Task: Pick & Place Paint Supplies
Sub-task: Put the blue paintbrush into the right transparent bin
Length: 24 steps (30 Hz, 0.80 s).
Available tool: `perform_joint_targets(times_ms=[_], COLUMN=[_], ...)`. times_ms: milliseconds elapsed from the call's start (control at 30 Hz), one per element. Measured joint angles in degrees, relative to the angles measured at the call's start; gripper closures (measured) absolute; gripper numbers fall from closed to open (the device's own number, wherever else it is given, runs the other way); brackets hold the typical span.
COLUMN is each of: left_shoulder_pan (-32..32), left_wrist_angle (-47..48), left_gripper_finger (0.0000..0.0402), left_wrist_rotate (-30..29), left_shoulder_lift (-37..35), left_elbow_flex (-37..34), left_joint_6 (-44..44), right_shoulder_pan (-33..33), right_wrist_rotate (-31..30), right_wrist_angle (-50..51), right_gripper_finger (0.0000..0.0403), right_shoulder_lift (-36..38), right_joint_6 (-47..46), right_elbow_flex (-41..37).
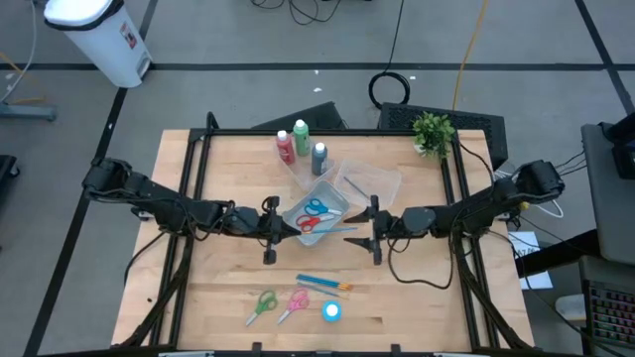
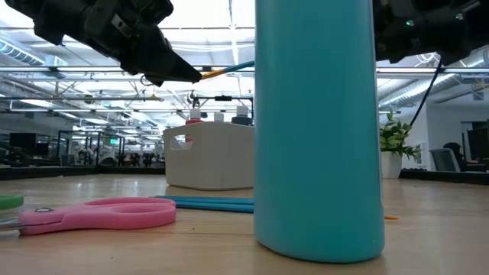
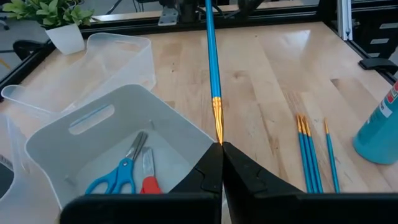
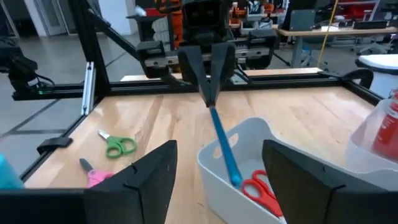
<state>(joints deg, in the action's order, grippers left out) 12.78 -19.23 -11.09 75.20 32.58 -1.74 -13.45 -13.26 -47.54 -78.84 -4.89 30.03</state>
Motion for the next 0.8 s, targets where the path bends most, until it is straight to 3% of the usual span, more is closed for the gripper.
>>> perform_joint_targets(times_ms=[567,800], left_shoulder_pan=[0.0,0.0], left_wrist_angle=[0.5,0.6], left_gripper_finger=[0.0399,0.0398], left_wrist_rotate=[0.0,0.0], left_shoulder_lift=[0.0,0.0], left_elbow_flex=[0.0,0.0], left_joint_6=[-0.3,-0.3], right_shoulder_pan=[1.5,1.5], right_wrist_rotate=[0.0,0.0], right_wrist_angle=[2.8,3.1], right_gripper_finger=[0.0178,0.0214], right_shoulder_lift=[-4.8,-4.8], right_joint_6=[1.5,1.3], right_elbow_flex=[4.4,4.3])
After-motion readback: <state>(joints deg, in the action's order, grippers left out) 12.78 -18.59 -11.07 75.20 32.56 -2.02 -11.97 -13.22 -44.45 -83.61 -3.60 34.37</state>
